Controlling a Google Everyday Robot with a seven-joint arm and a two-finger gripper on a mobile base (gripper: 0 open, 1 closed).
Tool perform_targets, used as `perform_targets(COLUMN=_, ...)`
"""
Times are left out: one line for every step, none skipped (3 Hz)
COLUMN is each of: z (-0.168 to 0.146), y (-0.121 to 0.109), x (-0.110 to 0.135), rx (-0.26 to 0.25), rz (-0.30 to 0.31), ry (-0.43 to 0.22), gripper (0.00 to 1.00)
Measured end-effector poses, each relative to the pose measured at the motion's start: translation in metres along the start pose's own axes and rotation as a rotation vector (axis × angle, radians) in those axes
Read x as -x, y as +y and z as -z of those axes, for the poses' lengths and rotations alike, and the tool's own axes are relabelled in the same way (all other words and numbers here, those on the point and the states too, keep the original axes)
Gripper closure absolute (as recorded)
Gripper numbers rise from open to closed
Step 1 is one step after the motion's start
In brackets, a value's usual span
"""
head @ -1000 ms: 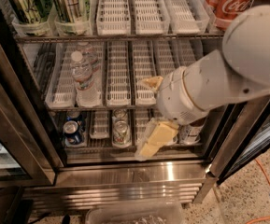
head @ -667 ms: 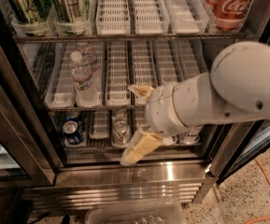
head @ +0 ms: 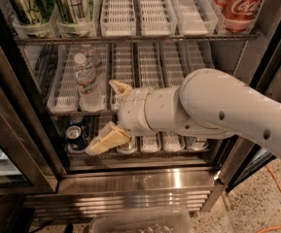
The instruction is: Pick water bottle from middle shelf of fridge
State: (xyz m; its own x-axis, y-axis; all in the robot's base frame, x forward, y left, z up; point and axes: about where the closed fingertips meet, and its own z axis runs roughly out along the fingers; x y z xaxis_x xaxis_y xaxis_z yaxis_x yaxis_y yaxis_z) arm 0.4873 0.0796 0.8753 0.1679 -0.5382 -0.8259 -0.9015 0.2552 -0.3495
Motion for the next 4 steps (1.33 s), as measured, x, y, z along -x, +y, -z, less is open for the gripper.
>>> perform_targets(z=0.000, y=0.000, x=0.000, rx=0.000, rz=0.000, ry=0.000, gripper=0.00)
perform_targets(z=-0.011, y=0.011, x=0.007, rx=-0.023, rz=-0.003, ry=-0.017, gripper=0.00)
perform_targets(z=-0.029, y=0.029, x=0.019, rx=-0.089, rz=-0.036, ry=-0.020, gripper=0.00)
perform_targets(z=-0.039, y=0.028, x=0.029, rx=-0.190, rz=-0.061, ry=-0.015, gripper=0.00)
